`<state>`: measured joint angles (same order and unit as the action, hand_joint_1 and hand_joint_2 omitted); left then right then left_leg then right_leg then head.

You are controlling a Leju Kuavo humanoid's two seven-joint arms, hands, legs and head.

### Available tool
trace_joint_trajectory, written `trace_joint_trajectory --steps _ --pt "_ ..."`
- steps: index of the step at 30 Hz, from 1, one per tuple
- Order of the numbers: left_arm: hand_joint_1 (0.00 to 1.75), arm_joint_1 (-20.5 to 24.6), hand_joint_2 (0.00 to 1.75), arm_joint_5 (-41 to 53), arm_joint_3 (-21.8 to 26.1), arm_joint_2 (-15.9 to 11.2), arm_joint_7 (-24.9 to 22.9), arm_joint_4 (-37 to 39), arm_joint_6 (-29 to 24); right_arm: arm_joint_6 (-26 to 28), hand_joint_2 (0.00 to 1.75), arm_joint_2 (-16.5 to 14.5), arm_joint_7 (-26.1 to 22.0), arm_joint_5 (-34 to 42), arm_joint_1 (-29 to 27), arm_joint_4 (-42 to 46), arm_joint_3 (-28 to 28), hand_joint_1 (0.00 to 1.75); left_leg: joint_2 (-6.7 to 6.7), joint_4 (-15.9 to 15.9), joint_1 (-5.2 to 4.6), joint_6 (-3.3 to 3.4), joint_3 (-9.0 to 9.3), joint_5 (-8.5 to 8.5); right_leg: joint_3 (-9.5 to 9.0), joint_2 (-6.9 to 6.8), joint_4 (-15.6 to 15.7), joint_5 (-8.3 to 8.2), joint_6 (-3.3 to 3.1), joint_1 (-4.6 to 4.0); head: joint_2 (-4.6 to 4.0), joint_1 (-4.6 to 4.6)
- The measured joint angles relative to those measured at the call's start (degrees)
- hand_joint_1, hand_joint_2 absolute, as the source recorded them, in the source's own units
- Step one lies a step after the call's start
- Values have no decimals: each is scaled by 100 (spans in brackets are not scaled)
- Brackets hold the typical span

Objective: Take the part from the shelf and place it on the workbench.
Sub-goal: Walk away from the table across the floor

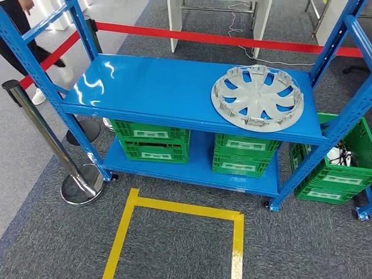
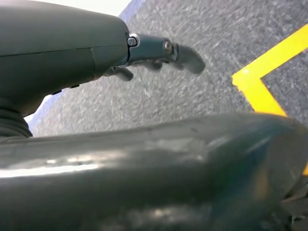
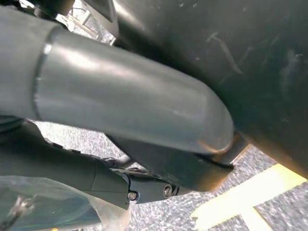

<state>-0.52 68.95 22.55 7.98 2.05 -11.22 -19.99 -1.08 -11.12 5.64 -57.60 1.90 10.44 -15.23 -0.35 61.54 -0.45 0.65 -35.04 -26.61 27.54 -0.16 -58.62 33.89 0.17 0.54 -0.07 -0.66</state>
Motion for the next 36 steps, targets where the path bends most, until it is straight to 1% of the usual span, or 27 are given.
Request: trace_joint_trajectory --steps 2,3,5,6,8,9,10,11,12,13,14,15,17,19,20,21,22,23,24,25,26,28,29,30,32,34,36 --pt "0 1 0 1 -1 -1 0 1 1 -1 0 -1 9 -2 5 1 0 0 -1 -119 -23 41 59 -94 -8 -9 53 20 65 -2 1 4" --pt "0 -4 0 1 -1 -1 -1 1 1 -1 0 0 16 -3 9 3 0 0 -3 -174 -7 54 97 -111 -29 -13 76 35 94 -1 1 -1" --pt "0 -11 0 1 2 -3 -2 1 0 -1 0 2 28 -4 13 8 0 0 -6 -297 24 89 206 -113 36 -2 -92 143 152 -6 1 -8" --pt "0 -5 0 1 3 -2 -2 1 -1 -1 0 3 31 -4 18 10 0 0 -4 -340 37 109 261 -122 191 7 -371 263 171 -7 1 -17" --pt "0 13 0 2 3 5 -2 1 -1 -1 0 5 22 0 37 11 -1 0 -2 -360 28 145 326 -177 674 20 -1140 509 194 -11 1 -21" --pt "0 14 0 2 3 9 -2 1 -1 -1 0 8 18 2 52 13 -1 0 -2 -359 25 154 371 -217 875 22 -1415 524 203 -14 1 -21" --pt "0 10 0 2 4 10 -2 1 -1 -1 0 10 16 4 65 15 -2 0 -5 -359 23 156 433 -263 981 23 -1492 415 209 -15 1 -21" --pt "0 5 0 3 4 11 -2 1 -1 -1 0 11 21 5 75 16 -2 0 -13 -357 23 152 511 -316 981 22 -1349 182 212 -15 1 -21" --pt "0 0 0 4 5 13 -2 1 0 -1 0 11 30 4 80 16 -2 0 -22 -356 24 142 599 -375 900 21 -1030 -121 208 -12 1 -22" --pt "0 -5 0 5 5 14 -2 3 1 -2 0 10 41 3 77 13 -2 0 -30 -358 21 124 661 -433 794 22 -725 -353 197 -13 0 -21" --pt "0 -2 0 7 6 15 -2 5 1 -3 0 10 51 1 73 8 -2 0 -41 -344 15 98 700 -485 681 23 -456 -499 181 -18 -1 -17" --pt "0 6 0 8 6 17 -2 7 2 -4 0 10 58 0 69 4 -2 0 -46 -331 9 72 703 -520 599 26 -279 -518 147 -26 -2 -15" --pt "0 22 0 8 6 21 -2 10 5 -6 0 10 66 0 56 -2 -2 0 -46 -324 1 24 681 -547 523 44 -150 -420 80 -42 -2 -13" --pt "0 28 0 9 6 22 -2 10 6 -5 0 5 68 1 48 1 -2 0 -35 -295 3 -21 679 -596 461 54 -70 -377 20 -14 -2 -13" --pt "0 34 0 9 6 20 -2 10 5 -4 0 2 73 1 48 2 -2 0 -31 -153 7 -53 626 -663 407 43 -35 -362 -9 2 -2 -6" --pt "0 40 0 10 6 19 -2 10 4 -4 0 0 78 1 49 3 -2 0 -27 118 19 -88 495 -769 345 28 -6 -339 -36 16 -2 1" --pt "0 43 0 10 6 19 -2 10 3 -3 0 0 83 1 47 3 -2 0 -21 490 34 -120 293 -888 296 16 7 -308 -58 15 -2 9" --pt "0 43 0 12 6 19 -2 10 4 -4 0 0 89 1 42 3 -2 0 -18 899 52 -146 40 -992 248 7 10 -268 -70 16 -2 10" --pt "0 38 0 4 8 19 -5 10 7 -6 0 0 90 -11 35 3 -2 0 -16 1213 66 -162 -184 -1028 198 9 10 -225 -73 16 -2 10" --pt "0 41 0 -43 21 15 -37 10 31 -21 0 0 93 -68 28 3 6 0 -15 1340 75 -167 -328 -942 136 18 10 -177 -70 16 -2 10" --pt "0 79 0 -125 55 0 -128 9 117 -52 0 1 103 -170 28 3 32 0 -15 1260 79 -162 -383 -733 61 30 10 -128 -63 17 -2 11" --pt "0 301 0 -329 166 -61 -518 1 533 -173 0 2 152 -440 70 3 136 0 -14 651 75 -123 -276 -159 -70 40 18 -33 -41 18 -2 8" --pt "0 473 0 -394 219 -110 -743 -9 791 -241 0 2 187 -538 108 3 197 0 -13 370 61 -99 -209 40 -97 32 24 6 -21 9 -2 9" --pt "0 638 0 -425 254 -150 -920 -22 1003 -295 0 3 219 -596 143 4 249 0 -13 150 48 -70 -146 114 -96 22 34 33 1 0 -2 10" --pt "0 892 0 -439 293 -223 -1080 -62 1197 -346 0 5 251 -639 184 6 313 0 -12 -33 21 -25 -86 33 -68 10 70 50 49 -13 -2 10" --pt "0 1028 0 -449 333 -268 -1107 -107 1214 -352 0 9 262 -657 205 17 358 0 -10 -175 42 10 8 -33 -101 14 96 75 100 -12 0 7" --pt "0 1108 0 -460 368 -293 -1089 -137 1180 -355 0 14 266 -672 220 29 408 0 -4 -275 69 53 123 -49 11 22 -177 219 139 -15 1 -14"
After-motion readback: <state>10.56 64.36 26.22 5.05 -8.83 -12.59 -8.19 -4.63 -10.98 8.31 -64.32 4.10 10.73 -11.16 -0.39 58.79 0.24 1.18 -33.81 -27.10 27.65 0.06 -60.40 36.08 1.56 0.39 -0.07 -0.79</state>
